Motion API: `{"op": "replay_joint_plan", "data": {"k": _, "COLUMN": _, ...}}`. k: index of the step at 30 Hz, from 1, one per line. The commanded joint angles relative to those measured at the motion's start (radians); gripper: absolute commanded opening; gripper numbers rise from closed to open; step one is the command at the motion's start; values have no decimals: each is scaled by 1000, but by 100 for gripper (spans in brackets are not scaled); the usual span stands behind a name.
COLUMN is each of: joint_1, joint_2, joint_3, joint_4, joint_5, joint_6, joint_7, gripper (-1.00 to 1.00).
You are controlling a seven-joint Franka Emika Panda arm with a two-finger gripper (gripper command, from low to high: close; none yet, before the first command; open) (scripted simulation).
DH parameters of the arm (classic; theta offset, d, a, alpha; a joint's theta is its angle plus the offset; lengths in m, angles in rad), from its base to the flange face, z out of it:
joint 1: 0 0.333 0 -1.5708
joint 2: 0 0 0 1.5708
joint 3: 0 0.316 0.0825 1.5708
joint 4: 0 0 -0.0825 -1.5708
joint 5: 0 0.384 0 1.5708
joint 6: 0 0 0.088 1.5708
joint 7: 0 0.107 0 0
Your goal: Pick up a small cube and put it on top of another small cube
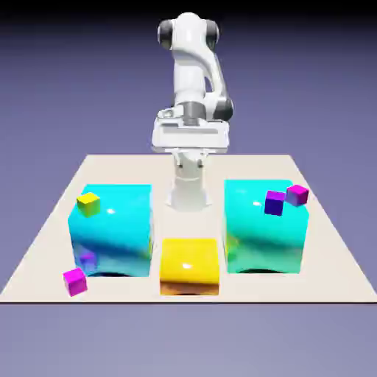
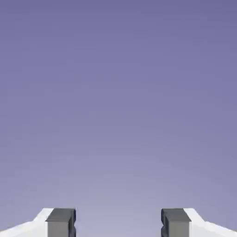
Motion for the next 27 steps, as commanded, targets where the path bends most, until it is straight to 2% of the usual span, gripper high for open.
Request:
{"op": "replay_joint_plan", "data": {"k": 1, "joint_1": -20, "joint_2": 36, "joint_3": 17, "joint_4": 31, "joint_5": -26, "joint_6": -37, "joint_7": -9, "gripper": 0}}
{"op": "replay_joint_plan", "data": {"k": 27, "joint_1": -551, "joint_2": 979, "joint_3": 458, "joint_4": 832, "joint_5": -709, "joint_6": -994, "joint_7": -237, "gripper": 0}}
